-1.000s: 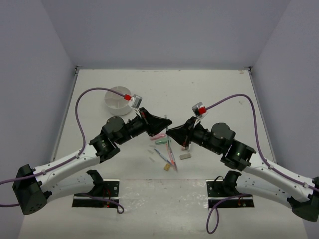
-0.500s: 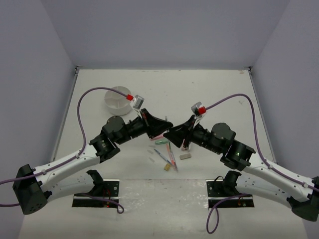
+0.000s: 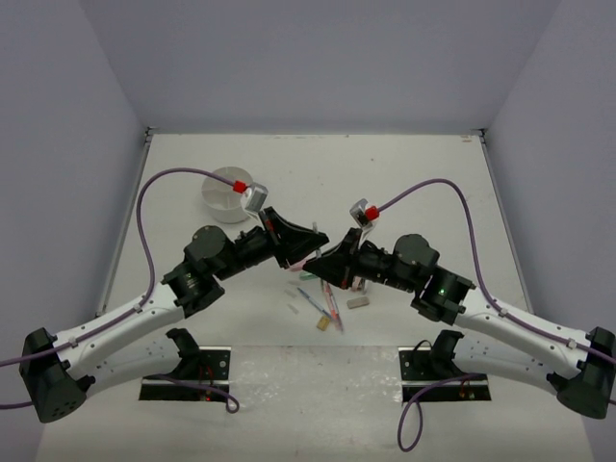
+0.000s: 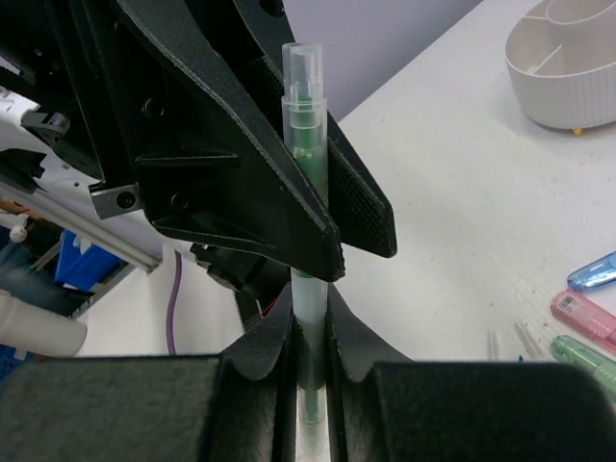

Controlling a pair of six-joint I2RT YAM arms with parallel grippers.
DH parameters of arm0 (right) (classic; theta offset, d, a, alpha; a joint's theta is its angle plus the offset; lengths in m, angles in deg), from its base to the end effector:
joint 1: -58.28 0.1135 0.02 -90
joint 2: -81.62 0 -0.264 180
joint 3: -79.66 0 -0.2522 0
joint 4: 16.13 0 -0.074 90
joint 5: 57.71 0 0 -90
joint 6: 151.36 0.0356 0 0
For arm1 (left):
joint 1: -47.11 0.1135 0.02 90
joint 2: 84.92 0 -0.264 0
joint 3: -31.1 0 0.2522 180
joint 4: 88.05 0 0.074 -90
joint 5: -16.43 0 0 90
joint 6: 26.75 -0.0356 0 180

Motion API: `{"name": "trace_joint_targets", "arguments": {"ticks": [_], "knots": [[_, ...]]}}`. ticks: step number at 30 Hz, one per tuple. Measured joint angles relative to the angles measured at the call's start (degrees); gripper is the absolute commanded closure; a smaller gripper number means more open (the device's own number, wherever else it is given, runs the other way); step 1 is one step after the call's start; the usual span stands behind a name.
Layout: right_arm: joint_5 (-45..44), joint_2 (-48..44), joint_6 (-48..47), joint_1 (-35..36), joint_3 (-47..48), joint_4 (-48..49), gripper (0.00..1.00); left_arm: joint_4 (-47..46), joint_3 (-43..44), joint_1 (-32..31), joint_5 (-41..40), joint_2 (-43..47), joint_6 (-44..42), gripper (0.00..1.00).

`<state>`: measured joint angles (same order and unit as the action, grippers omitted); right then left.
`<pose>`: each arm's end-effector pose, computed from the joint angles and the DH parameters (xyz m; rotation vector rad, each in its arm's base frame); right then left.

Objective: Sort the stationery into containers
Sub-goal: Close the pen cap on the pen.

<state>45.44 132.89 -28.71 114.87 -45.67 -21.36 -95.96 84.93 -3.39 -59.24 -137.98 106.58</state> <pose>0.1117 0.1841 0.3309 -0.5626 1.6973 1.3548 0.1336 -0.1760 0.3443 0.3327 1.5773 -1.4932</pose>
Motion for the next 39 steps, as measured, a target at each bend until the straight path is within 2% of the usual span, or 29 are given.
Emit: {"name": "trace_joint_targets", "arguments": {"ticks": [2,4,7,10,17,23,28,31,39], "knots": [[0.01,0.11,0.23,-0.02,0.00,0.10,1.00,0.07,0.01,0.02,-0.22,-0.09,-0.14,0.50],[-0.03,0.08,0.39,-0.01,0.00,0.13,1.00,0.19,0.10,-0.04,-0.12,-0.32,-0.52,0.37],[-0.07,0.03,0.41,0.00,-0.01,0.12,1.00,1.63,1.17,-0.14,-0.05,-0.83,-1.05,0.31],[-0.07,-0.25,0.43,-0.02,-0.01,-0.06,1.00,4.00,3.67,-0.14,-1.02,-1.32,-2.00,0.31],[-0.07,-1.40,0.38,-0.02,0.00,-1.13,1.00,6.30,8.13,-0.14,-4.21,-1.45,-3.15,0.44],[-0.15,-1.55,0.37,-0.02,0.00,-2.35,1.00,7.16,8.17,-0.14,-4.62,-1.69,-3.36,0.68],[-0.65,-2.11,0.33,-0.02,0.11,-3.65,1.00,7.14,7.96,-0.14,-4.00,-2.20,-2.89,0.83],[-1.30,-2.28,0.09,0.01,0.86,-4.75,1.00,7.04,7.88,-0.13,-3.68,-2.52,-2.22,0.99],[-4.46,-1.54,-3.35,0.39,4.71,-9.90,1.00,5.08,7.78,0.12,-3.12,-3.13,-0.47,1.00]]}}
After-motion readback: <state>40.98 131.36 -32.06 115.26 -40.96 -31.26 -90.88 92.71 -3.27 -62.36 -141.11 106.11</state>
